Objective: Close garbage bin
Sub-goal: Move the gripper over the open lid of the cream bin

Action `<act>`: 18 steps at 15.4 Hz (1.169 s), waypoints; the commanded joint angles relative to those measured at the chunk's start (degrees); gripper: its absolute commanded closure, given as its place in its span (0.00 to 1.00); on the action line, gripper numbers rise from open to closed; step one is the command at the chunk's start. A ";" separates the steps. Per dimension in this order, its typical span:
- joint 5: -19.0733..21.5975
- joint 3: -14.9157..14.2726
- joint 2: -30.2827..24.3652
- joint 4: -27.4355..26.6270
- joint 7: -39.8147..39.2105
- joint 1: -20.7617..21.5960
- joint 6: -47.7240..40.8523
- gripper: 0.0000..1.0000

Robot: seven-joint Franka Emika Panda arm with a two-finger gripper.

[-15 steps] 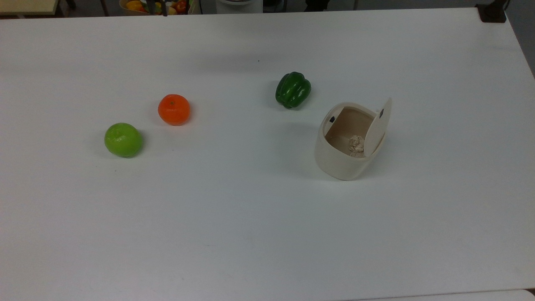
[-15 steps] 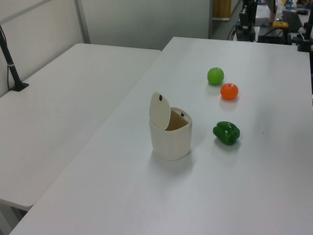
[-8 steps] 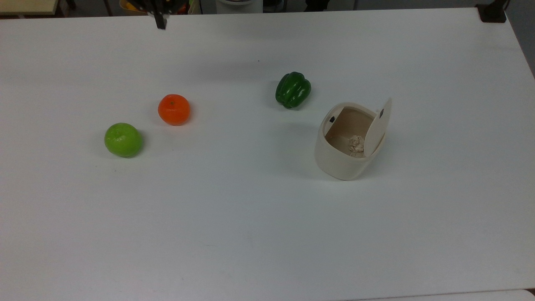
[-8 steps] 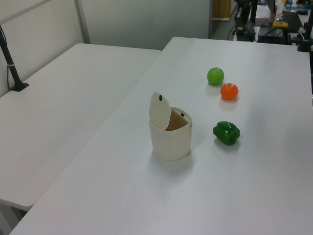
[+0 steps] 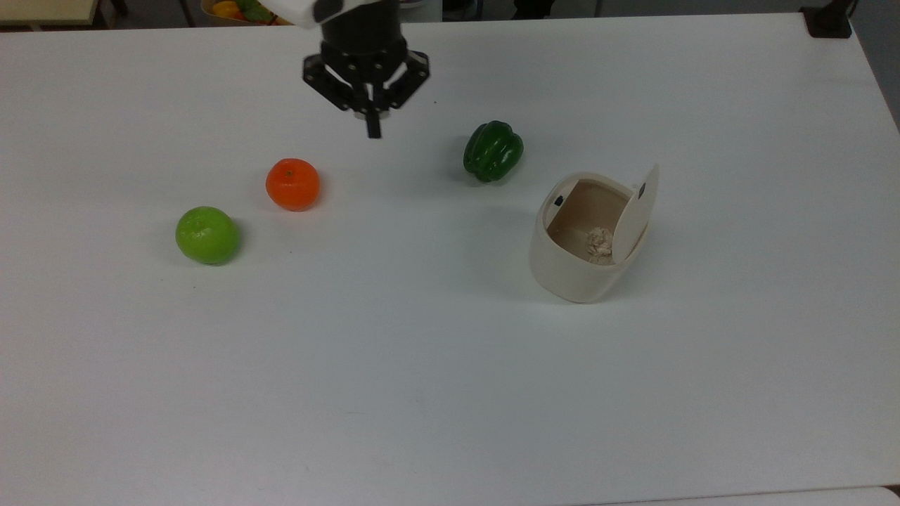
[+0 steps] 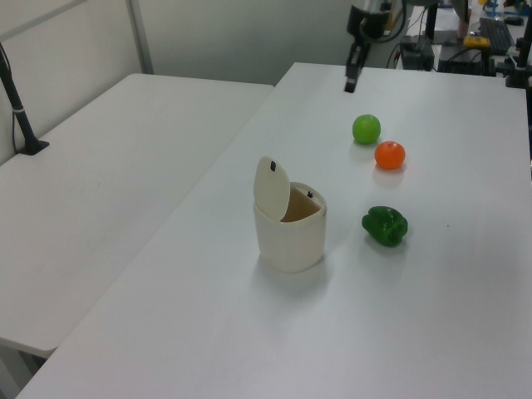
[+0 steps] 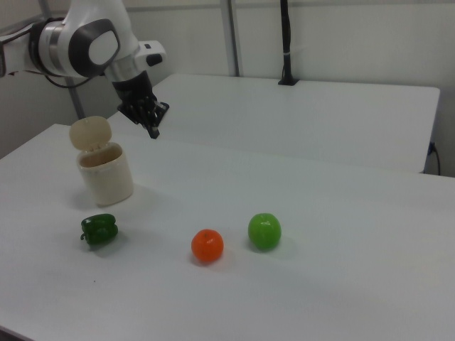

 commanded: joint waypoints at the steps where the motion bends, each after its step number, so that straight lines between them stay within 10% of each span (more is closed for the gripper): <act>1: 1.50 -0.53 1.19 1.29 0.81 4.83 8.18 1.00; 18: 4.75 2.80 13.23 5.34 0.81 16.98 34.22 1.00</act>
